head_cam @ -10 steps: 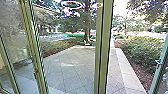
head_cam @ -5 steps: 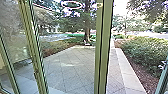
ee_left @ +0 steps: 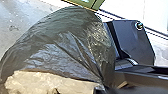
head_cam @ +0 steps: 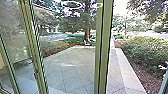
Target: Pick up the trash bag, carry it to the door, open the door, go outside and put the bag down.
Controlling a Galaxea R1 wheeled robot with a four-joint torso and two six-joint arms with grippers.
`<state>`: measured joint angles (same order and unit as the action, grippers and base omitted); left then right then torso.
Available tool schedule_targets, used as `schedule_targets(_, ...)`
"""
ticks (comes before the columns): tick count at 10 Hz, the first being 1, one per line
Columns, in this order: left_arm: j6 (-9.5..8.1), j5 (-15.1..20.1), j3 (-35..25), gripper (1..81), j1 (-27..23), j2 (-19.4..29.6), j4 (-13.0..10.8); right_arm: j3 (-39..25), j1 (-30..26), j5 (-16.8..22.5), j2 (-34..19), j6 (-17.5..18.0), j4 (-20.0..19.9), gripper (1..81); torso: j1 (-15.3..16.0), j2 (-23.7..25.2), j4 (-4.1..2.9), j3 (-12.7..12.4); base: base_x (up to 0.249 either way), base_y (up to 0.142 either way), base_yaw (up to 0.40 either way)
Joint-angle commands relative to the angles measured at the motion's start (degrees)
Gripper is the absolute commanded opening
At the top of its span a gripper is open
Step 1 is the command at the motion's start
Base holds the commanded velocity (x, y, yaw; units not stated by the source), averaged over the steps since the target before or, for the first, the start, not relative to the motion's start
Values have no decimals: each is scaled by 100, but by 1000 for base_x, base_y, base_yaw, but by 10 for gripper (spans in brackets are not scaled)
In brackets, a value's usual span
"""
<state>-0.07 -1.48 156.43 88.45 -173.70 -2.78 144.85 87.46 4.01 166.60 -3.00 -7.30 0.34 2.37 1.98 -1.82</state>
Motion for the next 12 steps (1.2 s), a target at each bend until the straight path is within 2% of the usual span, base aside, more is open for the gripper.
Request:
schedule_targets(1,25,288,19,10,-368,-16,-47,464,-232,258,359,-34,150,811,0,0,0,0,0,0,0)
schedule_targets(10,42,297,11,10,-377,11,-56,508,-232,267,570,-34,300,811,0,2,0,-2,0,0,0)
schedule_targets(12,42,297,19,10,-386,2,-56,517,-232,258,562,-34,300,811,0,2,0,-2,0,0,-124)
